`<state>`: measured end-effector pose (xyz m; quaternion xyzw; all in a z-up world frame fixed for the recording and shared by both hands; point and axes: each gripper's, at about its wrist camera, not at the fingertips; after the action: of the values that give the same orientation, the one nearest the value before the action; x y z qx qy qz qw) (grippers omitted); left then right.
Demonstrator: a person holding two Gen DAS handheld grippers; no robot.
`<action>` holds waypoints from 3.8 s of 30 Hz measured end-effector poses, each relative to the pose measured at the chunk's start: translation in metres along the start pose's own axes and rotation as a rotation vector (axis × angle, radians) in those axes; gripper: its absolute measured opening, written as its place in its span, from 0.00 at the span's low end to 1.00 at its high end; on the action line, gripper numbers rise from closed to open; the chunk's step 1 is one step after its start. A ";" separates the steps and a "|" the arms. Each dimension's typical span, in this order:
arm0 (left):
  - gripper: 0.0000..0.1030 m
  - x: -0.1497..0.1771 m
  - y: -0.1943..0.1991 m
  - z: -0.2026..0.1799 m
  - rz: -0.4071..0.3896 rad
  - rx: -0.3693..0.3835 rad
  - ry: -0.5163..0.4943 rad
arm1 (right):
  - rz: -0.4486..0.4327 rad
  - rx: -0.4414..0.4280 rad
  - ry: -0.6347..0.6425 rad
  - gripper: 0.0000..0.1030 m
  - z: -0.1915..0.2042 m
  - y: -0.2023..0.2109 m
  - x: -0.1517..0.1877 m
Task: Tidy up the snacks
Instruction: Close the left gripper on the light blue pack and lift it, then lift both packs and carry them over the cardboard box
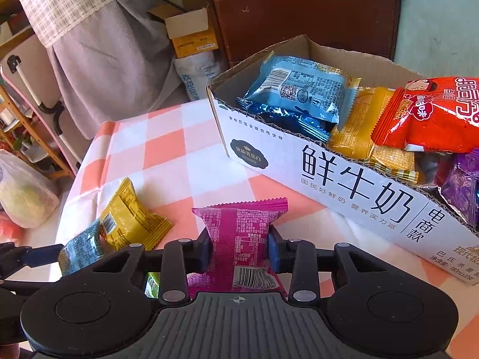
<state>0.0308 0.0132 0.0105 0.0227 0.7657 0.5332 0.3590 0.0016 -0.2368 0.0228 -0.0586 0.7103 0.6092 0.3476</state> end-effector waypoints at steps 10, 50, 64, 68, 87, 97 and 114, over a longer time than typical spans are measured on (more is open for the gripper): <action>0.47 -0.001 0.006 0.032 0.010 0.042 0.134 | -0.005 -0.035 0.033 0.34 -0.004 0.010 0.003; 0.31 -0.002 0.005 0.002 -0.043 0.082 -0.086 | 0.023 -0.026 0.025 0.34 -0.004 0.002 0.005; 0.19 0.000 0.009 -0.007 -0.088 0.108 -0.116 | 0.016 -0.056 0.017 0.34 -0.007 0.005 0.004; 0.16 -0.001 0.013 -0.009 -0.103 0.105 -0.118 | 0.014 -0.079 0.008 0.34 -0.010 0.010 0.005; 0.14 -0.003 0.006 -0.015 -0.124 0.107 -0.119 | 0.002 -0.084 0.000 0.34 -0.014 0.019 0.006; 0.11 -0.007 0.023 -0.027 -0.185 0.134 -0.115 | -0.026 -0.101 -0.017 0.34 -0.019 0.030 0.003; 0.10 -0.022 0.045 -0.054 -0.267 0.143 -0.148 | -0.113 -0.128 -0.058 0.33 -0.037 0.065 -0.008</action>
<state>0.0008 -0.0200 0.0692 -0.0145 0.7694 0.4219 0.4795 -0.0408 -0.2563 0.0809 -0.1028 0.6551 0.6342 0.3976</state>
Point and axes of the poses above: each gripper's, at about its wrist camera, not at the fingertips, and y roughly against the way its jaws point, z to its left, x to its underside, and after that the axes turned 14 degrees about x, right-handed
